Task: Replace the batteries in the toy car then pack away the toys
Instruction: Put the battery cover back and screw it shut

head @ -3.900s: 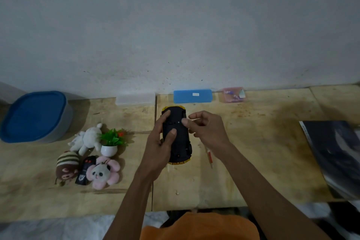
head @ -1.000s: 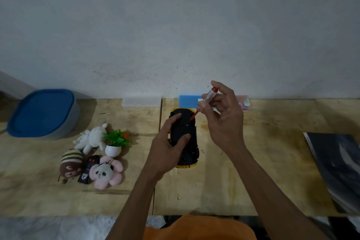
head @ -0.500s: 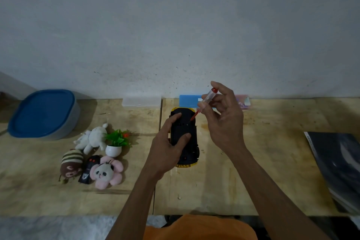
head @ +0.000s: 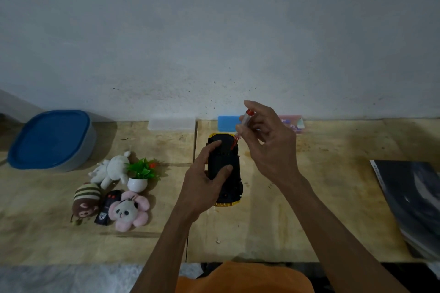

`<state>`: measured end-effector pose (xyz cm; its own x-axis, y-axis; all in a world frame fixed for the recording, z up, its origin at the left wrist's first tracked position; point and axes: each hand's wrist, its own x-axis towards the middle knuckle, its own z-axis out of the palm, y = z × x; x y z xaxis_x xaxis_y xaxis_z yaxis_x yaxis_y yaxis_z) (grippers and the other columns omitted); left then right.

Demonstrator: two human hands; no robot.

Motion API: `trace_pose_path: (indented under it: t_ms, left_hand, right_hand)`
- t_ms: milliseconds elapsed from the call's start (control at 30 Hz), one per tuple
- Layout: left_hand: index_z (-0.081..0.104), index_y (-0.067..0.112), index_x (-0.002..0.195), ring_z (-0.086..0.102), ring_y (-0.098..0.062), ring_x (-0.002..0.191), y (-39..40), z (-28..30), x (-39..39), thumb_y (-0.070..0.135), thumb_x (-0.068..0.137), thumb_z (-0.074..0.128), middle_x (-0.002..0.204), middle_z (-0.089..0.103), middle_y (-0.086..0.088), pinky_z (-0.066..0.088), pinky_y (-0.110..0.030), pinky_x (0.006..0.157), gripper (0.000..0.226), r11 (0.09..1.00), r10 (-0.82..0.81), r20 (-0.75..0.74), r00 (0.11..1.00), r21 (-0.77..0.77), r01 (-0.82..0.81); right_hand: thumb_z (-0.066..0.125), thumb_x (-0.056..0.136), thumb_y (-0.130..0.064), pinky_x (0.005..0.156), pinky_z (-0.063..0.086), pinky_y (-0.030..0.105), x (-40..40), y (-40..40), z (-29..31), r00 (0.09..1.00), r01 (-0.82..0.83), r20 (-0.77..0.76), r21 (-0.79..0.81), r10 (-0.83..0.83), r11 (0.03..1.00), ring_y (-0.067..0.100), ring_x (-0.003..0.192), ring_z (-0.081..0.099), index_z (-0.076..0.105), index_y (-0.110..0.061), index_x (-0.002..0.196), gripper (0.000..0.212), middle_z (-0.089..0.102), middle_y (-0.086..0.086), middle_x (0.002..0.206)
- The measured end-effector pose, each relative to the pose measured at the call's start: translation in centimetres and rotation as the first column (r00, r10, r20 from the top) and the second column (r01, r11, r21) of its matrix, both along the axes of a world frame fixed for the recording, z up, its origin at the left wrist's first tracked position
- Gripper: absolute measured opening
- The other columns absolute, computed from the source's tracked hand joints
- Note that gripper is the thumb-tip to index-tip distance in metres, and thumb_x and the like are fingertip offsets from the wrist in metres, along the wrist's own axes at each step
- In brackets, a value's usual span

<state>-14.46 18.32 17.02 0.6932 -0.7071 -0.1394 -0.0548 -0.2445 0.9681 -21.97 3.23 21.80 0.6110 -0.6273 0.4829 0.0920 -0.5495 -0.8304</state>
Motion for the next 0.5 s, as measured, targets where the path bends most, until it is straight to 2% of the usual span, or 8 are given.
trace_pose_path:
  t_ms: [67, 200, 300, 367, 500]
  left_hand:
    - [0.047, 0.043, 0.139, 0.066, 0.000, 0.104, -0.03, 0.08, -0.01, 0.023, 0.094, 0.069, 0.122, 0.055, 0.034, 0.063, -0.038, 0.082, 0.054, 1.000, -0.001, 0.004, 1.000, -0.004, 0.001]
    - [0.048, 0.043, 0.138, 0.069, -0.001, 0.099, 0.05, 0.09, 0.01, 0.023, 0.094, 0.070, 0.122, 0.058, 0.030, 0.063, -0.037, 0.081, 0.053, 1.000, 0.009, 0.001, 1.000, -0.008, -0.009]
    - [0.048, 0.044, 0.138, 0.069, -0.004, 0.100, 0.16, -0.02, -0.04, 0.023, 0.094, 0.069, 0.125, 0.057, 0.027, 0.064, -0.038, 0.080, 0.053, 1.000, 0.013, -0.004, 1.000, -0.007, -0.013]
    - [0.048, 0.045, 0.138, 0.068, -0.003, 0.102, 0.21, -0.01, -0.14, 0.022, 0.094, 0.069, 0.126, 0.056, 0.027, 0.064, -0.036, 0.080, 0.053, 1.000, 0.007, -0.005, 1.000, -0.013, -0.007]
    - [0.048, 0.042, 0.139, 0.068, -0.003, 0.102, 0.13, 0.07, -0.20, 0.022, 0.094, 0.069, 0.128, 0.057, 0.024, 0.064, -0.037, 0.080, 0.054, 1.000, 0.002, -0.009, 1.000, -0.019, -0.002]
  right_hand:
    - [0.071, 0.091, -0.011, 0.084, 0.056, 0.018, -0.01, -0.04, 0.06, 1.000, -0.002, 0.005, -0.062, 0.002, 0.998, 0.012, 0.093, 0.070, 0.057, -0.021, 0.132, 0.044, 0.071, 0.002, 0.106]
    - [0.062, 0.096, -0.008, 0.086, 0.057, 0.019, -0.26, -0.10, 0.07, 0.999, -0.040, -0.022, -0.085, 0.038, 0.996, 0.008, 0.104, 0.070, 0.055, -0.016, 0.137, 0.041, 0.068, -0.002, 0.121]
    - [0.069, 0.093, -0.007, 0.082, 0.055, 0.014, -0.07, -0.23, 0.31, 0.999, -0.032, 0.000, -0.077, 0.032, 0.997, -0.003, 0.091, 0.069, 0.060, -0.016, 0.130, 0.039, 0.069, -0.004, 0.109]
    - [0.073, 0.090, -0.010, 0.078, 0.058, 0.017, 0.04, -0.28, 0.42, 0.999, -0.034, 0.023, -0.073, 0.036, 0.997, 0.003, 0.089, 0.070, 0.065, -0.013, 0.125, 0.036, 0.070, -0.002, 0.106]
    - [0.066, 0.095, -0.012, 0.080, 0.057, 0.016, -0.18, 0.12, 0.56, 0.999, -0.049, 0.002, -0.098, 0.050, 0.994, 0.007, 0.093, 0.072, 0.063, -0.012, 0.127, 0.033, 0.071, -0.002, 0.112]
